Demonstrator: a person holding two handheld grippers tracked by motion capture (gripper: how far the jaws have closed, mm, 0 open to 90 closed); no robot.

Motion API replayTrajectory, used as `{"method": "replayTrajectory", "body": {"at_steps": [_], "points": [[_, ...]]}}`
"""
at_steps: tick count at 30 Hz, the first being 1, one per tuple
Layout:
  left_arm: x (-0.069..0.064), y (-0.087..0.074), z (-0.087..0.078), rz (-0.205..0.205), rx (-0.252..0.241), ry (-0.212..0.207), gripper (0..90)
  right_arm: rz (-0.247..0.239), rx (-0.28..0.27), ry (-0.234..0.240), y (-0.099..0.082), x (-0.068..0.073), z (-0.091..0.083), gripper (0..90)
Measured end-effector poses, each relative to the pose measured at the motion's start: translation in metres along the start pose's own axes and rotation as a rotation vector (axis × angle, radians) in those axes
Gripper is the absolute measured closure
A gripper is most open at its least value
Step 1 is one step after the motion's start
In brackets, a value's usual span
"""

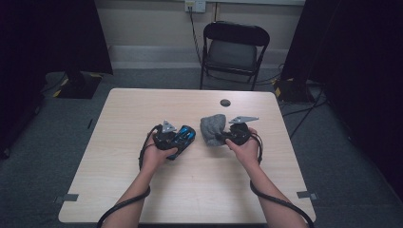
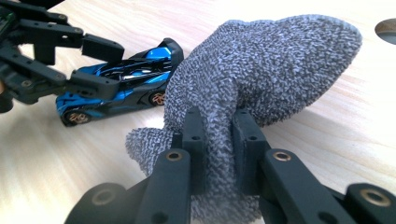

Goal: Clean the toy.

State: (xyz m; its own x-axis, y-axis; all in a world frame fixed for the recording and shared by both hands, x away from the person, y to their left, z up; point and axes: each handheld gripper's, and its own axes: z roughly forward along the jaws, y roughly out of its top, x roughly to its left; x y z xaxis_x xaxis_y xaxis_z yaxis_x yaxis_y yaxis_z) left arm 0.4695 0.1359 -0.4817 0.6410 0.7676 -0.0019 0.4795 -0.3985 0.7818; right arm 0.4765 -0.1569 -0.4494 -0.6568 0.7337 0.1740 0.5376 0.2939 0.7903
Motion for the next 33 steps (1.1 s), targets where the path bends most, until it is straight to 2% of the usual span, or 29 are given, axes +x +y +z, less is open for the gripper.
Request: {"method": "replayTrajectory", "body": {"at_steps": [6,13,23,33], "points": [[0.0,-0.001,0.0,-0.007,-0.006,-0.004,42.3,-0.01,0.032,-0.007,-0.004,0.012,0.02,77.5],[0.0,-0.001,-0.001,-0.006,-0.006,-0.005,42.3,-0.008,0.059,0.019,-0.013,0.025,0.036,77.4],[0.0,-0.001,-0.001,-0.002,-0.001,-0.004,42.3,-0.022,0.077,0.041,-0.017,0.034,0.04,77.4],[-0.001,0.0,0.0,-0.004,0.002,-0.003,42.1,-0.046,0.078,0.091,-0.02,0.047,0.043,77.4]]}}
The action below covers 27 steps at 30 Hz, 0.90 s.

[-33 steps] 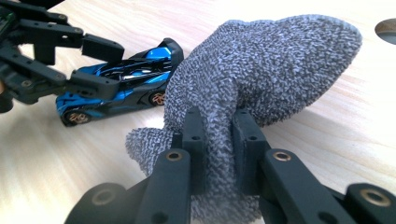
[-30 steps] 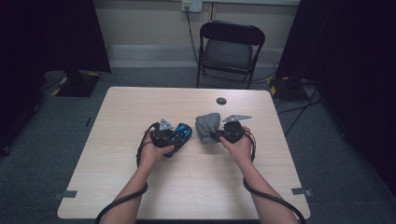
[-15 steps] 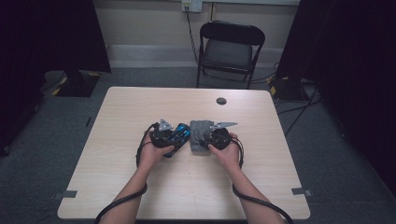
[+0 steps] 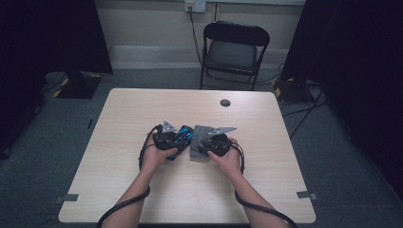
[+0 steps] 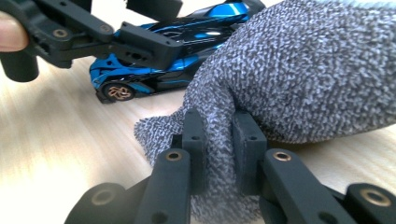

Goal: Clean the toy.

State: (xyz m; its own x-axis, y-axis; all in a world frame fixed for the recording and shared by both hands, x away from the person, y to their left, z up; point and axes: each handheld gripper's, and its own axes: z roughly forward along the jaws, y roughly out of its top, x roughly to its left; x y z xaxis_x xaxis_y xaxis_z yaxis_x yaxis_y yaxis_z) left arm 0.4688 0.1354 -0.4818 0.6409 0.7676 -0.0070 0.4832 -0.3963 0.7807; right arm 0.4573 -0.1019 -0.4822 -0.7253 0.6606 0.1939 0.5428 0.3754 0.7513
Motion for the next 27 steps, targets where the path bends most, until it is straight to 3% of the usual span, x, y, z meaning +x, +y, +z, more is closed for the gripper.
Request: {"method": "replayTrajectory", "body": {"at_steps": [27], "points": [[0.0,0.0,-0.001,0.001,0.002,0.004,42.1,-0.007,-0.005,0.097,-0.01,0.018,-0.001,77.5]]}}
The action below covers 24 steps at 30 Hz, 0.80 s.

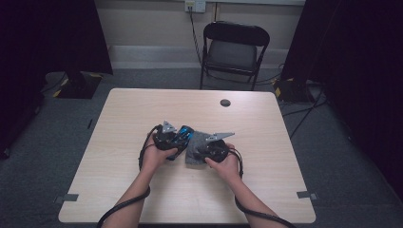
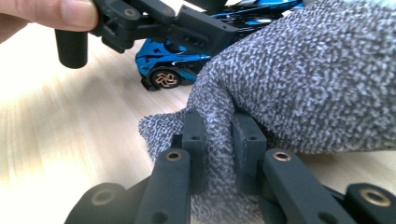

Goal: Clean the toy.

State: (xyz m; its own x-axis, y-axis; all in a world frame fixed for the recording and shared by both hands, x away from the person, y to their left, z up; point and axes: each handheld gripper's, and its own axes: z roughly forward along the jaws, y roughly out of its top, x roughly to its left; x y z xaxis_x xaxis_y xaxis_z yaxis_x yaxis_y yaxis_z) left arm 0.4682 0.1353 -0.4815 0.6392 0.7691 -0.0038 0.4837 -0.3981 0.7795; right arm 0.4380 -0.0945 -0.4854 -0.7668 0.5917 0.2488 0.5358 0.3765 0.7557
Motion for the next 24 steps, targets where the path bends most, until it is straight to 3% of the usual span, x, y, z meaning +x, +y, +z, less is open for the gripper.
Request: {"method": "replayTrajectory", "body": {"at_steps": [24], "points": [[0.0,0.001,0.0,0.003,0.006,-0.001,42.1,-0.036,0.011,0.131,-0.01,0.03,0.006,77.5]]}}
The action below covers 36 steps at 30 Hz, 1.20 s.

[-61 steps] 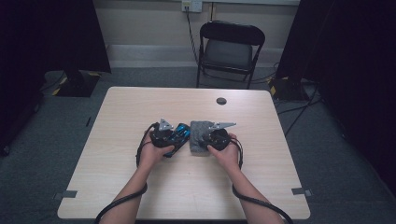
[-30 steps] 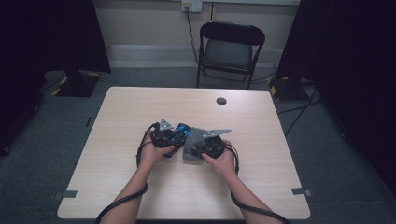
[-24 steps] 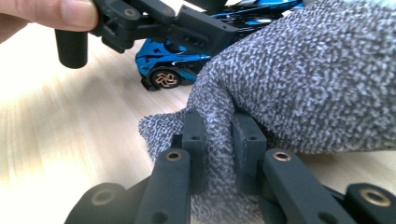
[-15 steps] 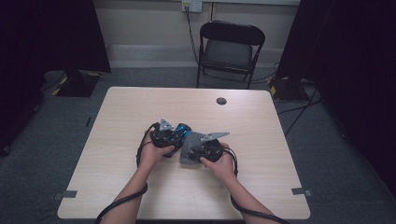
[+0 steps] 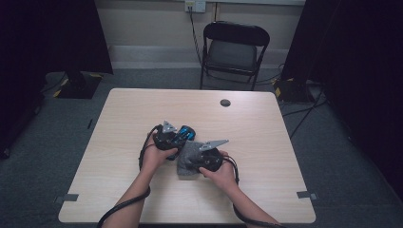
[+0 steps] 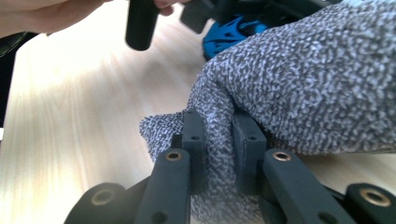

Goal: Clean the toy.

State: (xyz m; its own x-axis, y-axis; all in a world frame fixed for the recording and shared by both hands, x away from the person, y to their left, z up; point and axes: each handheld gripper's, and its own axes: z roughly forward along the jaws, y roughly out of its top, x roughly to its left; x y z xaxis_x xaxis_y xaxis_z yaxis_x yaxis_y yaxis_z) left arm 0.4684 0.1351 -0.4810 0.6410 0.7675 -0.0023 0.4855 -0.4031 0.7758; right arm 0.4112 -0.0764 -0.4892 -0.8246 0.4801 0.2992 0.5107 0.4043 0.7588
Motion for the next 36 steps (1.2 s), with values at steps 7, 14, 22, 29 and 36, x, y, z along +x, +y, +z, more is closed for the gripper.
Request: {"method": "replayTrajectory", "body": {"at_steps": [7,14,22,29,36], "points": [[0.0,0.0,0.0,0.001,0.0,0.0,42.1,-0.008,0.006,0.034,-0.003,0.007,0.002,77.5],[0.0,0.0,0.0,0.0,0.0,0.001,42.1,-0.018,0.012,0.066,-0.003,0.016,0.006,77.4],[0.0,0.0,0.0,-0.002,0.003,0.001,42.1,-0.038,0.028,0.101,-0.003,0.027,0.01,77.5],[0.0,0.0,0.0,-0.002,0.003,0.0,42.1,-0.061,0.043,0.128,-0.002,0.033,0.013,77.5],[0.0,0.001,0.0,-0.001,0.006,0.002,42.1,-0.093,0.058,0.167,-0.002,0.043,0.012,77.5]]}}
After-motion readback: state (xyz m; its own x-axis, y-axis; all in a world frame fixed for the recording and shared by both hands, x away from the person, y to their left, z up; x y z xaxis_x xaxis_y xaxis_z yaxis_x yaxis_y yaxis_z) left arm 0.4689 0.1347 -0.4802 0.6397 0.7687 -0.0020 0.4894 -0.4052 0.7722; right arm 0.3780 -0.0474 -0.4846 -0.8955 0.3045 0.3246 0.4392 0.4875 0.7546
